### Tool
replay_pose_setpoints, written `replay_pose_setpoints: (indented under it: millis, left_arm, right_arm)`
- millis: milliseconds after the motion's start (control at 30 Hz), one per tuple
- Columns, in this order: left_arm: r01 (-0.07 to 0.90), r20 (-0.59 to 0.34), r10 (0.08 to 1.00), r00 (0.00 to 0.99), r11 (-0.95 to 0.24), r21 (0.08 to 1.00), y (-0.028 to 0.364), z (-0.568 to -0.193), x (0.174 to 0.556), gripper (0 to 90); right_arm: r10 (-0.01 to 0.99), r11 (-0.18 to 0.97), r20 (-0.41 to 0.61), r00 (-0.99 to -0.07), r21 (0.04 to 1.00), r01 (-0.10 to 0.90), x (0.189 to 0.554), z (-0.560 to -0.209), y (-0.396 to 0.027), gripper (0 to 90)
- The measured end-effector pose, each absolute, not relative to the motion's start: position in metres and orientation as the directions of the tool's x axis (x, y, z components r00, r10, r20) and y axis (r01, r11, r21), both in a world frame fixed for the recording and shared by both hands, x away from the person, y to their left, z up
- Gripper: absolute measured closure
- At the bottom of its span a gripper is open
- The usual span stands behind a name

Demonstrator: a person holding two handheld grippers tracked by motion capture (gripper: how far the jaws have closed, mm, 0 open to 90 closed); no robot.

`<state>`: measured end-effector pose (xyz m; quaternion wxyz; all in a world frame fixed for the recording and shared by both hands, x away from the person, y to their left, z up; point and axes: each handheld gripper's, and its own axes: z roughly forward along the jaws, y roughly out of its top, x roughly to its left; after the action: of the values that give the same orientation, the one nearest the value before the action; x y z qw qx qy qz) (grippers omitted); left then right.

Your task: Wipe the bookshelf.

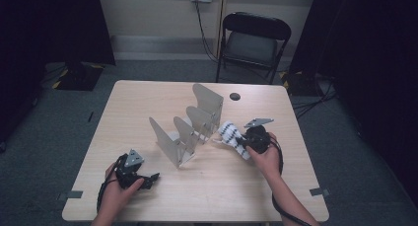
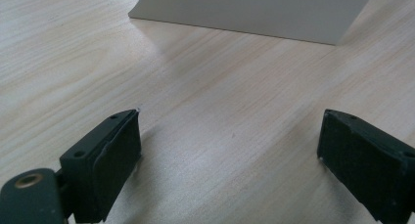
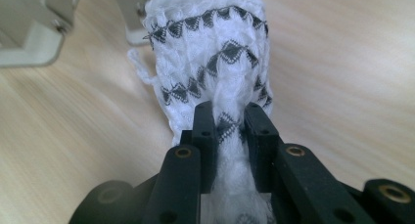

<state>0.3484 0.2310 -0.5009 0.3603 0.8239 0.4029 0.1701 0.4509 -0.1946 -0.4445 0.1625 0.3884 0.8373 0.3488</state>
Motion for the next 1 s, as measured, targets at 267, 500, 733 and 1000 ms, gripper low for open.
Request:
replay_pose_setpoints:
  millis: [267,500,733,1000]
  left_arm:
    - [0.542,-0.009,0.787,0.617,-0.416,0.73,0.231,-0.501,0.348,8.9]
    - [0.542,-0.009,0.787,0.617,-0.416,0.73,0.231,-0.501,0.348,8.9]
    - [0.542,-0.009,0.787,0.617,-0.416,0.731,0.231,-0.501,0.348,8.9]
    - [0.542,-0.01,0.787,0.617,-0.416,0.731,0.231,-0.501,0.348,9.0]
  right_arm:
    - [0.754,0.406,-0.028,-0.657,0.806,0.431,0.446,-0.382,-0.195,78.7]
    - [0.717,0.415,-0.052,-0.695,0.832,0.367,0.452,-0.353,-0.173,78.6]
    - [0.7,0.501,-0.086,-0.709,0.766,0.401,0.457,-0.383,-0.157,78.9]
    - [0.697,0.506,-0.045,-0.716,0.739,0.445,0.458,-0.42,-0.154,79.0]
